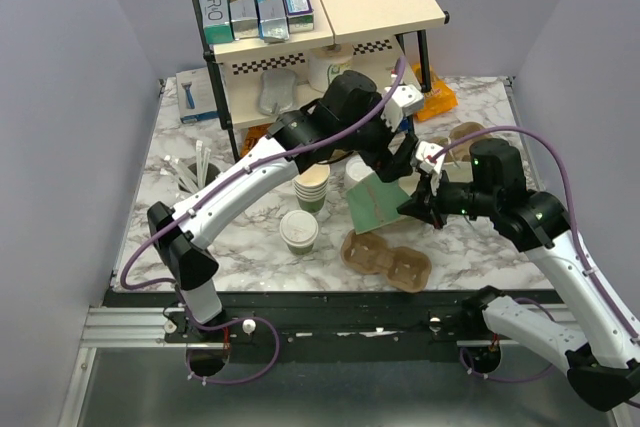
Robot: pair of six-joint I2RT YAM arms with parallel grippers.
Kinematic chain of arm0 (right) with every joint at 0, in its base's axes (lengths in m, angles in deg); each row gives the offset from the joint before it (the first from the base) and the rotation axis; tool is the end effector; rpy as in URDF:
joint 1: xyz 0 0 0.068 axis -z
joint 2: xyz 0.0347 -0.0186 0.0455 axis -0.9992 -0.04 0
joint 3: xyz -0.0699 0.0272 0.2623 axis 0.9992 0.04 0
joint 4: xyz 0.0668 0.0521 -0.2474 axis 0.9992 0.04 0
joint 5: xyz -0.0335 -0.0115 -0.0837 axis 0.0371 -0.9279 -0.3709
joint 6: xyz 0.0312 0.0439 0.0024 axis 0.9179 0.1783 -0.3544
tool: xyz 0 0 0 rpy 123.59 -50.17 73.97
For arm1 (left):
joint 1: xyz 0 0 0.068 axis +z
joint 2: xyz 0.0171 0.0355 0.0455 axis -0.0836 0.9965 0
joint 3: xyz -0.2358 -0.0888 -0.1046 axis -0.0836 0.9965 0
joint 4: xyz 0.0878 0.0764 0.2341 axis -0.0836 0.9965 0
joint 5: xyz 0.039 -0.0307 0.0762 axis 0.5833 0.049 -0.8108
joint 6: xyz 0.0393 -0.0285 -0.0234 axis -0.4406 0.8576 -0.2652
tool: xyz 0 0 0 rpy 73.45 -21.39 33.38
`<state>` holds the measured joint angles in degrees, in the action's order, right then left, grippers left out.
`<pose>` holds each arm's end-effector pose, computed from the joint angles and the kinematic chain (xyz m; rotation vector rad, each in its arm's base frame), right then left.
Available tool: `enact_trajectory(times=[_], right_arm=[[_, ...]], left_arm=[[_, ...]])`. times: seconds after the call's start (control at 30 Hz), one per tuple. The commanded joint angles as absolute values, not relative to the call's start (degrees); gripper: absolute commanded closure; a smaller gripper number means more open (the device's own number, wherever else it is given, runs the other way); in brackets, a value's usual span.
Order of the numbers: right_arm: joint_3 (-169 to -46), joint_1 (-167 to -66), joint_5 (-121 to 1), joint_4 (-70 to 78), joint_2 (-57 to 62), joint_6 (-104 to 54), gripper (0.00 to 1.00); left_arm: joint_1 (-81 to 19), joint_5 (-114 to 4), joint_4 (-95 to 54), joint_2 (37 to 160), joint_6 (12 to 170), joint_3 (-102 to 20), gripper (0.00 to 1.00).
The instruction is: Pack the takeout coffee
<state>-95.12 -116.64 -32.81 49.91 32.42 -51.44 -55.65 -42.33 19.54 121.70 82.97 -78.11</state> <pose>0.1352 0.0980 0.3725 -1.1860 1.7793 0.7491 0.2322 -0.3050 0.4303 1.0777 1.8643 -0.9437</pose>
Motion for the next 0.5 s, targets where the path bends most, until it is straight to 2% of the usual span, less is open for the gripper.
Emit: enact_trajectory(times=[0.0,0.03,0.07,0.13,0.17,0.2,0.23,0.27,0.33,0.37,0.43,0.47], right_arm=[[-94.76,-117.15,-31.18,50.22,32.33,-52.24,0.99],[-94.76,-117.15,-31.18,49.87,32.51,-52.15,0.99],[-94.76,-117.15,-31.36,49.78,32.51,-51.89,0.98],[-94.76,-117.15,-31.80,49.34,33.12,-51.71,0.95],[-94.76,-117.15,-31.97,49.16,33.38,-51.10,0.92],[-94.76,-117.15,-33.02,48.90,33.73,-50.57,0.87],[-94.85,-117.15,-34.07,47.85,34.43,-49.70,0.69],[-94.93,-117.07,-35.21,47.23,34.96,-47.95,0.61],[-95.28,-117.07,-40.74,45.04,36.54,-44.87,0.36],[-95.81,-117.15,-42.85,44.25,37.16,-41.55,0.34],[-96.43,-117.15,-46.47,42.40,38.74,-39.07,0.23],[-96.78,-117.15,-47.17,41.52,40.23,-36.01,0.21]], left_arm=[[-57.35,-43.54,23.54,122.04,78.23,-77.93,0.11],[-57.44,-44.16,22.93,121.86,78.49,-77.49,0.16],[-57.44,-44.60,22.40,121.69,78.75,-77.32,0.29],[-57.53,-46.26,19.95,120.98,80.76,-75.74,0.44],[-57.53,-46.62,18.80,120.63,81.56,-74.86,0.62],[-57.62,-46.62,17.48,119.67,82.00,-73.90,0.69],[-57.79,-47.15,14.69,119.05,82.79,-71.54,0.74],[-57.97,-47.85,13.09,118.35,82.97,-70.12,0.77],[-58.76,-49.78,8.19,115.89,83.06,-65.83,0.83],[-59.02,-51.96,6.59,115.10,83.24,-64.50,0.88],[-59.64,-53.65,2.47,112.64,83.15,-61.08,0.92],[-59.81,-55.92,1.22,111.94,83.50,-60.10,0.99]])
